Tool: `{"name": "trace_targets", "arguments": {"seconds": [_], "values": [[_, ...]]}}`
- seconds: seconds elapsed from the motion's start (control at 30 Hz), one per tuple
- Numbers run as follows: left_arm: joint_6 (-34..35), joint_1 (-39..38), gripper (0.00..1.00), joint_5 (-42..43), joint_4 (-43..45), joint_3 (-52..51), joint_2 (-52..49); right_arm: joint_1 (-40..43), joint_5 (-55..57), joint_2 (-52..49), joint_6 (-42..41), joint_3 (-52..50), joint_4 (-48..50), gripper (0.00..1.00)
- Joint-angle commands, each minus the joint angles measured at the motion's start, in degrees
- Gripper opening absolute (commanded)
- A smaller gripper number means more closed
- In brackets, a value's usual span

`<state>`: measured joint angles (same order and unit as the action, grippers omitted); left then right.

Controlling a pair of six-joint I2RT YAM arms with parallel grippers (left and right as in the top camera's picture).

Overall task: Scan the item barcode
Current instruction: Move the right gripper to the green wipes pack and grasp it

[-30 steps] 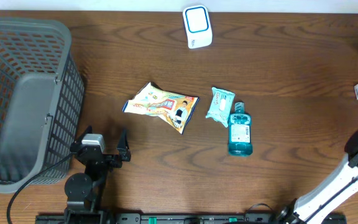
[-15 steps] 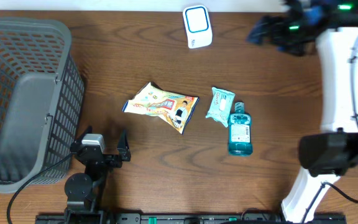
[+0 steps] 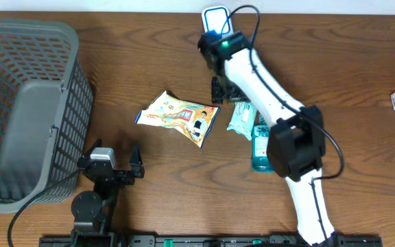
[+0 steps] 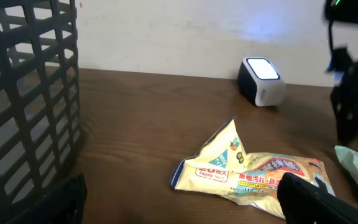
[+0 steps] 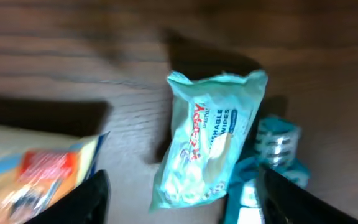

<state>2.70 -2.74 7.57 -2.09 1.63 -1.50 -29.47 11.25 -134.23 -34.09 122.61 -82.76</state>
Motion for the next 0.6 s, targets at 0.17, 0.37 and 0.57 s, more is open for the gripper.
{"name": "trace_targets", "arguments": {"seconds": [0.17,0.37,0.57], "values": [[-0.8,-0.2,0.98,0.6,-1.1,-1.4,0.1,-0.6,5.3,-8.0,-12.7,-0.1,-3.2,0.57],[-0.8,-0.2,0.98,0.6,-1.1,-1.4,0.1,-1.4,5.2,-13.3,-12.6,-0.1,-3.4,0.45],[-0.8,-0.2,0.98,0.6,-1.1,-1.4,0.1,-1.4,3.2,-13.5,-11.7,0.1,-4.5,0.01]]}}
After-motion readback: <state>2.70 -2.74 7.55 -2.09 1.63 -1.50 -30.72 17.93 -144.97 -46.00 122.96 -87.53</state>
